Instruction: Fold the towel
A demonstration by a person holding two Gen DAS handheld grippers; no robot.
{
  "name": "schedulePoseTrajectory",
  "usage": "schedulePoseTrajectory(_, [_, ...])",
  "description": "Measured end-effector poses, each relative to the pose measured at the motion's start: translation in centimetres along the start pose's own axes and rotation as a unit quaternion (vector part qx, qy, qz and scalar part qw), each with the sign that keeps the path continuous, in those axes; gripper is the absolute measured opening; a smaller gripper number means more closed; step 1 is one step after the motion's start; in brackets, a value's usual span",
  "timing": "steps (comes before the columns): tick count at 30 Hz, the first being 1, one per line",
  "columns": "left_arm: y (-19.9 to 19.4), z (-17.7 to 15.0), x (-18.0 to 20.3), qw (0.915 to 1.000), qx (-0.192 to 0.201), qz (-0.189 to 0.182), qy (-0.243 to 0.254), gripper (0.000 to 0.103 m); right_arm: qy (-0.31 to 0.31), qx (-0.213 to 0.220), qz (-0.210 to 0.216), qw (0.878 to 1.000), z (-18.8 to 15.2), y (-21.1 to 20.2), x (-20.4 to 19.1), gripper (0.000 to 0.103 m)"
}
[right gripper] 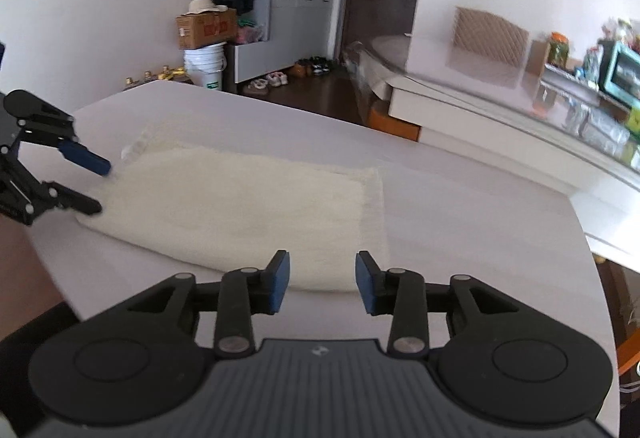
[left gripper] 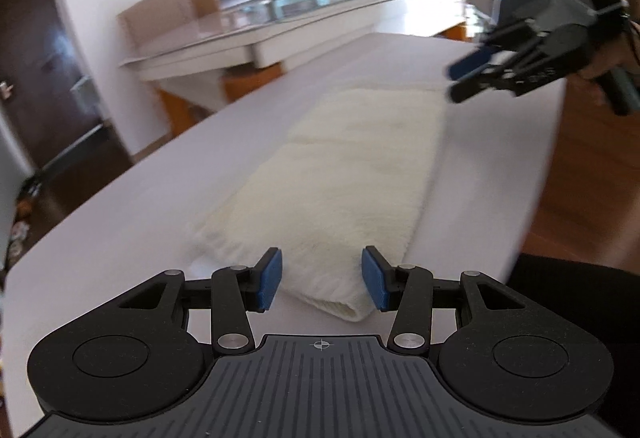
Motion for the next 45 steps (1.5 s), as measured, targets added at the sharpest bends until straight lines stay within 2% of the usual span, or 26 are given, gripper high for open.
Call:
schedulePoseTrajectory(6, [1.0, 1.8, 3.1, 0.9993, 0.019, -0.032, 0.008, 0.048, -0.038, 0.017, -0.01, 0.999, -1.6, -2.3, -1.9, 0.046])
schedulePoseTrajectory(14, [2.4, 4.2, 7.2, 0.9961, 0.043, -0.075, 0.019, 0.049, -0.057, 0.026, -0.034, 0.997, -3.6, -5.3, -2.1, 0.051])
schedulePoseTrajectory(22, [2.9, 5.1, 8.7, 0.9953, 0.054, -0.079, 0.015, 0.05, -0.068, 0.03, -0.035, 0.997, -5.5, -6.7, -3.3, 0.056])
schedulePoseTrajectory(24, [2.0, 5.3, 8.6, 0.9943, 0.065, -0.083, 0.015, 0.055, -0.096, 0.032, -0.028, 0.994, -6.3, -7.1, -4.4, 0.06])
schedulePoseTrajectory(26, [0.8, 5.0, 7.9, 0.9944, 0.072, -0.074, 0.021, 0.069, -0.137, 0.034, -0.026, 0.99, -7.1, -7.3, -5.7, 0.062])
schedulePoseTrajectory(27, [0.0, 4.7, 7.3, 0.9949, 0.074, -0.064, 0.026, 0.072, -0.16, 0.035, -0.026, 0.986, -7.5, -7.3, -6.3, 0.062])
schedulePoseTrajectory(30, [-2.1, 3.5, 5.3, 0.9963, 0.072, -0.029, 0.036, 0.073, -0.226, 0.04, -0.029, 0.973, -8.7, -7.0, -8.2, 0.063])
schedulePoseTrajectory(33, [-3.2, 2.1, 3.7, 0.9977, 0.056, -0.006, 0.039, 0.076, -0.309, 0.047, -0.042, 0.949, -10.1, -5.7, -10.5, 0.062])
schedulePoseTrajectory(37, [-4.8, 0.6, 2.7, 0.9976, 0.052, 0.015, 0.044, 0.083, -0.385, 0.057, -0.054, 0.92, -11.2, -4.2, -12.6, 0.052])
schedulePoseTrajectory(40, [-6.1, -0.9, 2.8, 0.9951, 0.065, 0.016, 0.073, 0.089, -0.418, 0.058, -0.059, 0.905, -11.6, -3.3, -13.5, 0.045])
schedulePoseTrajectory(41, [-6.3, -1.2, 2.9, 0.9941, 0.069, 0.015, 0.082, 0.09, -0.425, 0.059, -0.061, 0.901, -11.8, -3.2, -13.8, 0.037])
schedulePoseTrajectory(42, [-6.4, -1.5, 3.2, 0.9931, 0.07, 0.008, 0.094, 0.09, -0.428, 0.057, -0.061, 0.9, -11.8, -3.1, -13.9, 0.033])
schedulePoseTrajectory(44, [-6.5, -1.9, 3.8, 0.99, 0.072, 0.002, 0.121, 0.09, -0.429, 0.051, -0.058, 0.9, -11.8, -3.1, -14.0, 0.008])
schedulePoseTrajectory(45, [-6.3, -1.9, 4.2, 0.9879, 0.073, -0.002, 0.137, 0.09, -0.424, 0.051, -0.057, 0.902, -11.6, -3.2, -13.9, 0.009])
Point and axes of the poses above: each gripper's, at about its wrist camera, not at the fingertips, and y roughly the way its jaws point, x to its right, z to its top, the point moved 2 cm from there along y, roughly the way its jaws point, and after that the axes turned 11 degrees about y, right-handed, at the moved point
